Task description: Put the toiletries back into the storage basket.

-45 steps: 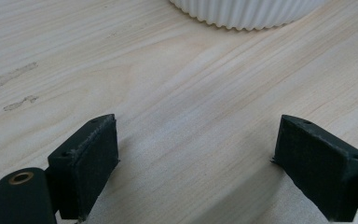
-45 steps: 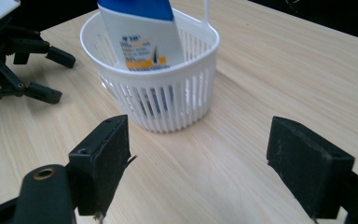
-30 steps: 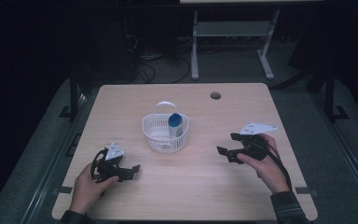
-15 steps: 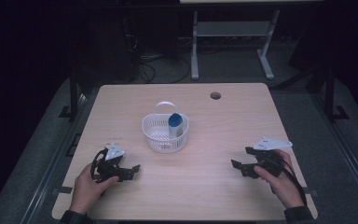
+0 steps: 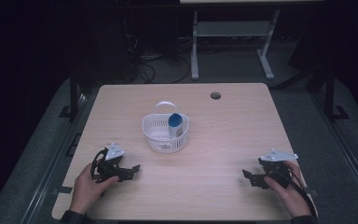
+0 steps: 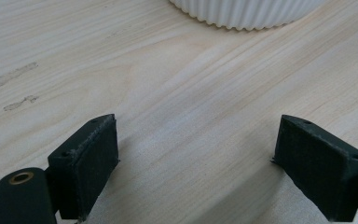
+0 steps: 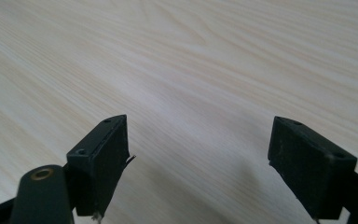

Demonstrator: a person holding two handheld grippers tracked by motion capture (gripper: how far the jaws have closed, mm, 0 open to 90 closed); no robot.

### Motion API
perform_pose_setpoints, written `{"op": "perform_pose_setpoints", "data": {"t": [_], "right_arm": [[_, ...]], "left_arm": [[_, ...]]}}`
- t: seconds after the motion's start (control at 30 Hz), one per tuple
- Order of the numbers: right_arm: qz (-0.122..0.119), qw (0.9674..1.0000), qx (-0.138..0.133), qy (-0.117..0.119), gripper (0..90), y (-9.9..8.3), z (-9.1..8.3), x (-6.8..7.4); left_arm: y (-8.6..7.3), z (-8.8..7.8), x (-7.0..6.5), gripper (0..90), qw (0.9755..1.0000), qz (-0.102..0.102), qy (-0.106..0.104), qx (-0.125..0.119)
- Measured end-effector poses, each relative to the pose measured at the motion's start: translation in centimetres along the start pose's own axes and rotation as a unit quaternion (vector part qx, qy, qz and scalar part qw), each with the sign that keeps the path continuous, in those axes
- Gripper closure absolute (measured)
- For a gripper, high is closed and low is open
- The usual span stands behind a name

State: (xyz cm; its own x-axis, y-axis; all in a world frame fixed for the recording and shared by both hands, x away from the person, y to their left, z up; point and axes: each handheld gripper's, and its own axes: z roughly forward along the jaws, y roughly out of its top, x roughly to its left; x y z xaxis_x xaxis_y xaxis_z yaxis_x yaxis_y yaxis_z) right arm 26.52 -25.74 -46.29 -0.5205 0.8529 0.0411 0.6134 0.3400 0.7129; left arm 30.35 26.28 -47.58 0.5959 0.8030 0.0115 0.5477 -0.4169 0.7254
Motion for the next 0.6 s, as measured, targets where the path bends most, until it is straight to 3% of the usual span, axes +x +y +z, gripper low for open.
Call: {"op": "perform_pose_setpoints", "data": {"t": [0.2, 0.6], "right_arm": [[-0.004, 0.9994, 0.018, -0.028, 18.3, -0.9, 0.8, -0.9], [0.01, 0.9997, -0.004, -0.02, 15.8, -1.6, 0.9, -1.5]], "left_arm": [[0.0, 0.0, 0.0, 12.7, 1.0, 0.0, 0.0, 0.0], [0.0, 0.0, 0.0, 12.7, 1.0, 0.0, 0.0, 0.0]]}}
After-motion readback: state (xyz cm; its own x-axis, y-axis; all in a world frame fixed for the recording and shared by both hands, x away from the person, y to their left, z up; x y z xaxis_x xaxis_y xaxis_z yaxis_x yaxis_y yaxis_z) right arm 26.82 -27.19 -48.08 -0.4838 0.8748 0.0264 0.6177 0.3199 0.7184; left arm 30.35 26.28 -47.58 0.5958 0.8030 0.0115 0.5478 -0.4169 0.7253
